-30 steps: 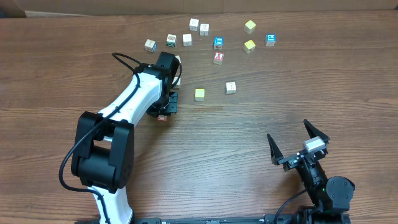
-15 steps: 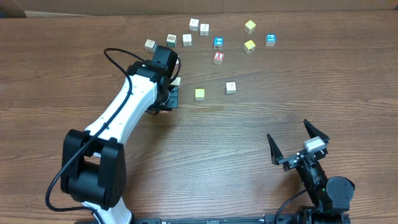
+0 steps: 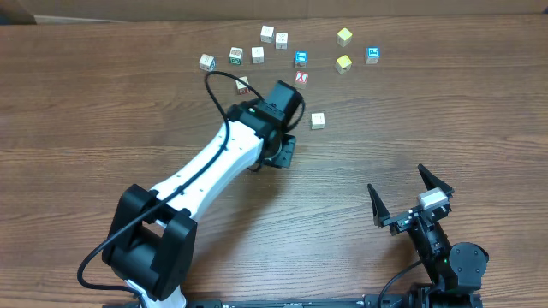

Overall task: Form a tower
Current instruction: 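Lift the green H block and carry it right toward open table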

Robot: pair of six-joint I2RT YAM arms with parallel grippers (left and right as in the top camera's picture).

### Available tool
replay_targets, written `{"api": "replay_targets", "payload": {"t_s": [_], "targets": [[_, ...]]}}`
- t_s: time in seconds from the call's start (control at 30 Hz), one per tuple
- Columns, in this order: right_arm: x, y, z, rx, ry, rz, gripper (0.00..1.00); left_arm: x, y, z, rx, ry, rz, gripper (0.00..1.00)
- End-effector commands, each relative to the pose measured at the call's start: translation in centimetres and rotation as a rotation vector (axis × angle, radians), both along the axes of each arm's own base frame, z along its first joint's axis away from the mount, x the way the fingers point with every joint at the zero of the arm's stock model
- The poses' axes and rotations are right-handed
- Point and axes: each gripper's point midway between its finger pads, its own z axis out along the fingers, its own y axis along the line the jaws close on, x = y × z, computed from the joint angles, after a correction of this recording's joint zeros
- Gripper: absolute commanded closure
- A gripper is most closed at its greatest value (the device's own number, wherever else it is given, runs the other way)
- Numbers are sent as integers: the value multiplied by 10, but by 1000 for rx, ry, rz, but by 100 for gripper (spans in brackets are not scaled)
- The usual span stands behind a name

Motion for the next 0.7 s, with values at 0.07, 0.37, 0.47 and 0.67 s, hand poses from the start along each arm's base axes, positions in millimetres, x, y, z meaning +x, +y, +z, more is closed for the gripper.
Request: {"api": "replay_targets", "payload": {"t_s": [0.07,0.37,0.47,0.67], "targets": [[0,0,-2,5,1,0,0,-1,-10,7,-13,-24,41,78],[0,0,-2,5,1,0,0,0,-17,8,-39,-43,185,78],[0,0,-2,5,1,0,0,-2,-19,5,-37,-48,190,78],[0,0,-2,5,1,0,0,-5,-21,-9,-65,-42,272,83]]}}
